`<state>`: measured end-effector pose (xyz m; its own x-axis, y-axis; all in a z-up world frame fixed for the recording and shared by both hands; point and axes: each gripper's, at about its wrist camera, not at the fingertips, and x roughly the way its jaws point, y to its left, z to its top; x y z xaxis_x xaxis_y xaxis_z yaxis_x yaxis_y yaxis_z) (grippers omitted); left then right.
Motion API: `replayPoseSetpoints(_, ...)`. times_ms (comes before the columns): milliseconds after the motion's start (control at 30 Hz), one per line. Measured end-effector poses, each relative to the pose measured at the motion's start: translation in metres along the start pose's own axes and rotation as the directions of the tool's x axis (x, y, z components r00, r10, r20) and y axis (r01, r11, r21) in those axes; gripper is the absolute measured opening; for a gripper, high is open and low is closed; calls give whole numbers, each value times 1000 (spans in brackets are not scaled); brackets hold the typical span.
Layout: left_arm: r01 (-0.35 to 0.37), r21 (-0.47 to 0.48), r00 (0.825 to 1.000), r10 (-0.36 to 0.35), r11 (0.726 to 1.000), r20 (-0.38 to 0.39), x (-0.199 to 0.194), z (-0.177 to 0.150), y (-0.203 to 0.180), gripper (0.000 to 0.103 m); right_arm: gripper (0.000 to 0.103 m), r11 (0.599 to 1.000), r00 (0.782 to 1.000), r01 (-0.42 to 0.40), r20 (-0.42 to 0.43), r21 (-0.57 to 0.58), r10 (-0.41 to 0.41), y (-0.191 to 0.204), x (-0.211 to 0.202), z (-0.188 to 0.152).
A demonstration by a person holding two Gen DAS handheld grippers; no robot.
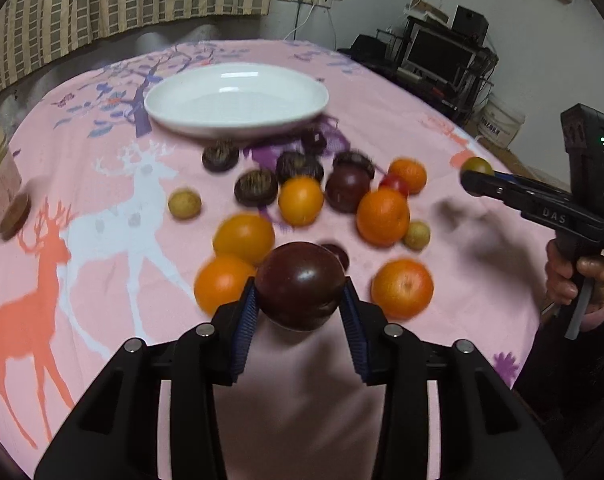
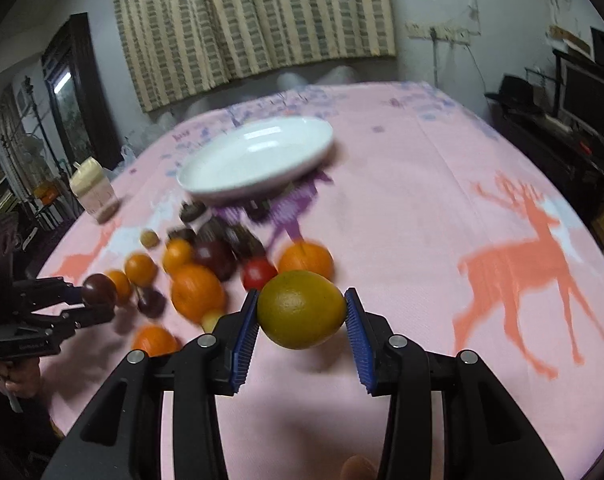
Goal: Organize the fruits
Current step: 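Carry both fruits onto the white plate and open both grippers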
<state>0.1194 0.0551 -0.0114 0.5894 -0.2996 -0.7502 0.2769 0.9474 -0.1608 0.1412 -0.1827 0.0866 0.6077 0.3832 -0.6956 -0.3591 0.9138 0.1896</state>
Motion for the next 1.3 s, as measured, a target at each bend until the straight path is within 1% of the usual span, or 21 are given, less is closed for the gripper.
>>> replayPoseSetpoints(133, 0, -10, 998, 0, 1000, 65, 4, 51, 17, 40, 43, 999, 999, -37, 17, -23, 37, 17, 37, 54)
replayPoseSetpoints(200, -9, -16, 996, 11, 1000, 90, 14, 82, 28, 40, 43, 999, 1000, -25, 10, -35, 26, 24, 68, 83)
replayPoseSetpoints(267, -45, -22, 994, 47, 999, 99, 31, 112, 40, 40, 43, 999, 1000, -3, -9, -44, 3, 29, 97, 103)
replayPoseSetpoints(400, -111, -69, 993, 114, 991, 41, 76, 154, 68, 40, 43, 997, 996, 33, -84, -67, -38, 36, 152, 127)
replayPoseSetpoints(533, -140, -82, 990, 138, 987, -23, 107, 171, 80, 40, 43, 996, 986, 34, -158, -77, -46, 41, 185, 130)
replayPoseSetpoints(600, -163, -81, 986, 160, 983, -44, 116, 174, 81, 41, 46, 992, 985, 45, -163, -119, -64, 48, 191, 130)
replayPoseSetpoints(633, -171, -86, 985, 168, 981, -45, 119, 173, 83, 47, 56, 989, 984, 66, -155, -132, -87, 51, 190, 129)
replayPoseSetpoints(667, -190, -95, 982, 187, 977, -35, 117, 173, 85, 54, 65, 983, 982, 110, -136, -147, -130, 51, 185, 129)
replayPoseSetpoints(700, -210, -104, 978, 210, 972, -14, 112, 173, 85, 60, 70, 981, 982, 122, -124, -151, -141, 50, 183, 131)
replayPoseSetpoints(767, -216, -119, 975, 221, 969, 28, 96, 171, 87, 84, 93, 987, 989, 107, -92, -121, -118, 40, 169, 134)
replayPoseSetpoints(800, -205, -131, 975, 214, 970, 59, 83, 170, 86, 89, 98, 994, 995, 82, -58, -76, -86, 33, 153, 134)
replayPoseSetpoints(833, -197, -139, 975, 210, 970, 80, 73, 168, 87, 92, 99, 997, 997, 67, -32, -46, -69, 28, 141, 132)
replayPoseSetpoints(933, -176, -144, 974, 193, 974, 115, 45, 153, 83, 95, 99, 999, 999, 34, 8, 0, -34, 20, 108, 119)
replayPoseSetpoints(1033, -148, -108, 979, 161, 983, 122, 24, 127, 72, 96, 99, 998, 998, -37, 60, 44, 34, 21, 67, 88)
replayPoseSetpoints(1100, -136, -64, 982, 144, 989, 125, 13, 106, 64, 96, 100, 987, 979, -143, 154, 75, 130, 26, 30, 56)
replayPoseSetpoints(1133, -133, -42, 982, 137, 990, 133, 8, 95, 61, 96, 100, 982, 969, -169, 197, 87, 149, 29, 19, 44)
replayPoseSetpoints(1167, -133, -26, 980, 135, 991, 144, 3, 84, 58, 96, 100, 972, 953, -211, 244, 103, 181, 32, -1, 25)
replayPoseSetpoints(1200, -136, -11, 977, 136, 991, 163, -3, 70, 55, 96, 100, 963, 946, -251, 237, 96, 223, 36, -11, 12)
replayPoseSetpoints(1233, -137, -4, 975, 135, 991, 176, -7, 61, 54, 96, 100, 960, 949, -266, 201, 86, 245, 41, -16, 4)
replayPoseSetpoints(1267, -136, 2, 974, 133, 991, 184, -10, 50, 54, 96, 100, 966, 965, -246, 111, 76, 237, 51, -18, -8)
replayPoseSetpoints(1300, -135, 7, 974, 131, 991, 183, -12, 41, 54, 96, 100, 974, 976, -216, 48, 70, 213, 58, -15, -14)
